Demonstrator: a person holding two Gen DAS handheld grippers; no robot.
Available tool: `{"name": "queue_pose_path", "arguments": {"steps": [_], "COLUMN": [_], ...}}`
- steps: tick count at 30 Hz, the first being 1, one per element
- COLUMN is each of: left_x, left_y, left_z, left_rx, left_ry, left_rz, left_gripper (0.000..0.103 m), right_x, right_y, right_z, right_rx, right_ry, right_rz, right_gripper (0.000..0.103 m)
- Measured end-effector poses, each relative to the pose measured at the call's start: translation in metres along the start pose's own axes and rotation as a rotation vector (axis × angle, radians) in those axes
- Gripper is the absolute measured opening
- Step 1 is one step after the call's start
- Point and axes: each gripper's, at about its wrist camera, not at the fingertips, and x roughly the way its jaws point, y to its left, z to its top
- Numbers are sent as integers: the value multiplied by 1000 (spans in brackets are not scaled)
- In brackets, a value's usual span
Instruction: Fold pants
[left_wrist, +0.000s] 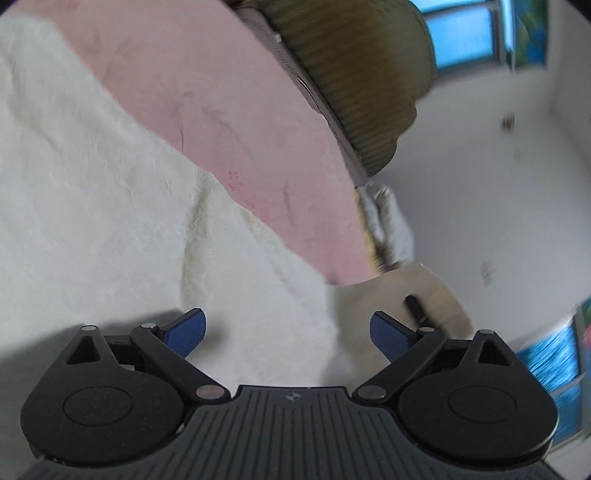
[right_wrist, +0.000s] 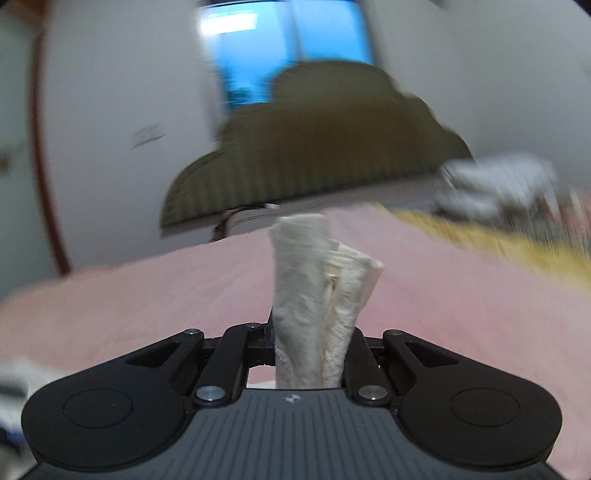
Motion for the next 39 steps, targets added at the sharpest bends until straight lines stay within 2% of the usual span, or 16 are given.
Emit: {"name": "queue_pose_path", "arguments": {"steps": [3, 6, 9, 12, 14, 15, 16, 17, 19, 26, 29, 33, 39], "left_x": [6, 14, 19, 20, 18, 16, 13, 10, 1, -37, -46, -53, -51], "left_y": [9, 18, 25, 28, 29, 28, 26, 24, 20, -11, -19, -11, 3], "left_z": [5, 4, 5, 9, 13, 14, 15, 17, 19, 24, 25, 28, 29], "left_rx": [-125, -228, -295, -320, -314, -301, -272, -238, -147, 232, 359, 402, 421], "left_ry": [20, 34, 28, 18, 13, 11, 15, 12, -8, -163, -193, -188, -172], "left_rz": [-95, -157, -180, -175, -170, -162, -134, -96, -19, 243, 339, 426, 479], "left_gripper": [99, 101, 101, 101, 90, 69, 44, 36, 13, 6, 6, 6, 8], "right_x": [-9, -17, -26, -35, -39, -40, -41, -40, -40, -31, -27, -20, -12], "right_y": [68, 121, 155, 173, 180, 184, 187, 192, 201, 237, 254, 268, 274], "right_z": [-11, -33, -49, -58, -60, -62, -64, -68, -74, -77, -81, -89, -97], "right_rx": [-248, -391, -449, -470, -475, -487, -511, -542, -587, -652, -690, -722, -771], "right_ry": [-10, 3, 15, 19, 26, 32, 40, 48, 58, 57, 54, 75, 118], "right_rz": [76, 158, 217, 250, 264, 267, 266, 260, 264, 362, 400, 437, 443], "right_gripper": [11, 11, 11, 11, 11, 11, 11, 11, 11, 11, 11, 12, 12]}}
